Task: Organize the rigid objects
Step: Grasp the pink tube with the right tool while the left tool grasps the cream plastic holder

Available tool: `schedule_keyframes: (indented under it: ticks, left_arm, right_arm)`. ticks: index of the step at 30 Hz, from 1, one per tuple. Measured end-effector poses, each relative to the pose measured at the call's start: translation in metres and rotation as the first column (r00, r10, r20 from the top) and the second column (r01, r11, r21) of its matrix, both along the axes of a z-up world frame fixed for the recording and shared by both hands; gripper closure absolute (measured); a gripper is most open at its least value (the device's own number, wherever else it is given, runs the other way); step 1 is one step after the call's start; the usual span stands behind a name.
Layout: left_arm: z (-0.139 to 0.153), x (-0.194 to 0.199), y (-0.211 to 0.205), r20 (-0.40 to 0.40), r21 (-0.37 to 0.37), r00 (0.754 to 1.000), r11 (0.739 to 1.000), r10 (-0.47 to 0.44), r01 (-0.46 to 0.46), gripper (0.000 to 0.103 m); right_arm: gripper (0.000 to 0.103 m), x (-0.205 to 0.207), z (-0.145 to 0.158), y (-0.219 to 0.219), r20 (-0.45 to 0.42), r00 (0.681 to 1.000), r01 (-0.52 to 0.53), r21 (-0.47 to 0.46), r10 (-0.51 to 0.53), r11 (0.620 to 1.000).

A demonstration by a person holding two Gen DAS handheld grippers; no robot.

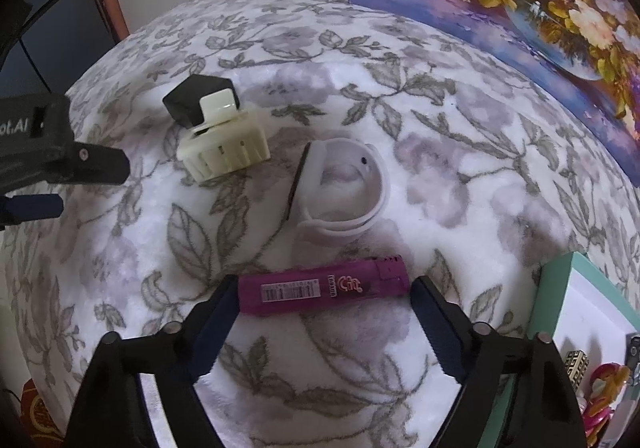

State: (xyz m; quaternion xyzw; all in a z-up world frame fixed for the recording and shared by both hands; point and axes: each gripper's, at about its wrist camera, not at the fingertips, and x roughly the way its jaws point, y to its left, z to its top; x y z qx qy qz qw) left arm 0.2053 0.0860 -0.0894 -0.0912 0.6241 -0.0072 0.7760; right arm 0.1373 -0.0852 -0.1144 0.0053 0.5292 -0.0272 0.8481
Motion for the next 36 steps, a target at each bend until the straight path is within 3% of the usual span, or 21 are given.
schedule_keyframes:
  ticks: [14, 17, 24, 36]
  left_arm:
    - [-0.006, 0.006, -0.005, -0.020, -0.035, 1.000, 0.999, 0.000, -0.001, 0.005]
    - [-0.002, 0.012, -0.014, -0.005, -0.067, 1.000, 0.998, 0.000, -0.001, 0.005]
    - [-0.010, 0.023, -0.036, -0.006, -0.066, 1.000, 0.997, -0.027, 0.026, 0.005]
    - [-0.023, 0.038, -0.075, 0.043, -0.100, 0.996, 0.992, -0.077, 0.081, 0.006]
  right_arm:
    - [0.019, -0.002, 0.014, -0.032, 0.008, 0.993, 0.119, 0.024, -0.120, 0.993]
    - [0.019, -0.005, 0.023, -0.042, 0.030, 0.989, 0.144, 0.043, -0.145, 0.989]
    - [0.019, -0.010, 0.040, -0.057, 0.074, 0.981, 0.174, 0.062, -0.178, 0.983]
    - [0.019, -0.012, 0.045, -0.073, 0.087, 0.975, 0.196, 0.104, -0.205, 0.975]
